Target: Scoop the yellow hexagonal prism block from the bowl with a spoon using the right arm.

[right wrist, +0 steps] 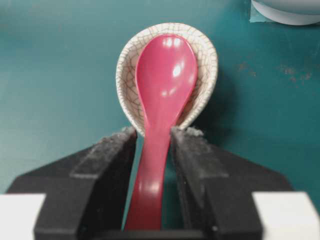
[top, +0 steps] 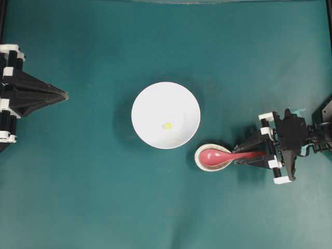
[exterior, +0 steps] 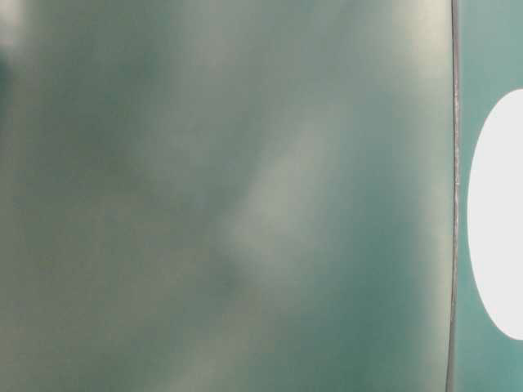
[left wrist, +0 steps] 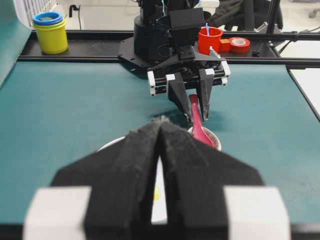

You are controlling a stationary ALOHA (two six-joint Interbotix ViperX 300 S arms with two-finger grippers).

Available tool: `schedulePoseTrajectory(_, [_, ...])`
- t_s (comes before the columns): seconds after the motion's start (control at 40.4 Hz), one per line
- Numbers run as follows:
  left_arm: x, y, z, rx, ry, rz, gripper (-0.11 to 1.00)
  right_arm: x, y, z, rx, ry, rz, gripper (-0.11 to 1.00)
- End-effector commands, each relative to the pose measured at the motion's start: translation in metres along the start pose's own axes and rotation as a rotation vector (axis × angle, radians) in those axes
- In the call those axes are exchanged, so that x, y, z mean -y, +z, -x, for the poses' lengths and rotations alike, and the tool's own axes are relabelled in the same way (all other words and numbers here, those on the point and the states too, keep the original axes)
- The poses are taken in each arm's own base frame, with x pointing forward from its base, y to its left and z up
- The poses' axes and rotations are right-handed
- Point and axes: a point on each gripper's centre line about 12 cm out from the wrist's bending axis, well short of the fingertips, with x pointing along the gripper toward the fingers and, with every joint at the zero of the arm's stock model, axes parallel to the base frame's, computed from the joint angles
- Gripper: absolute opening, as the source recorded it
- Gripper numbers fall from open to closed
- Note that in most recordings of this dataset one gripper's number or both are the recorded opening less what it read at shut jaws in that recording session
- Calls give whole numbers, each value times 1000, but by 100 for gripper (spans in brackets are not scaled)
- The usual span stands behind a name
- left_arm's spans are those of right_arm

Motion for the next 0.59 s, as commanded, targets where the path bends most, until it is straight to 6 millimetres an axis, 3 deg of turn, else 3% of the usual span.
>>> schedulePoseTrajectory(0.0, [0,7,-3,17,1,-2,0,-1,3,-1,17,-2,-2,40])
schedulePoseTrajectory(0.569, [0,7,-3,17,1,-2,0,3,1,-2,-10,-37,-17,40])
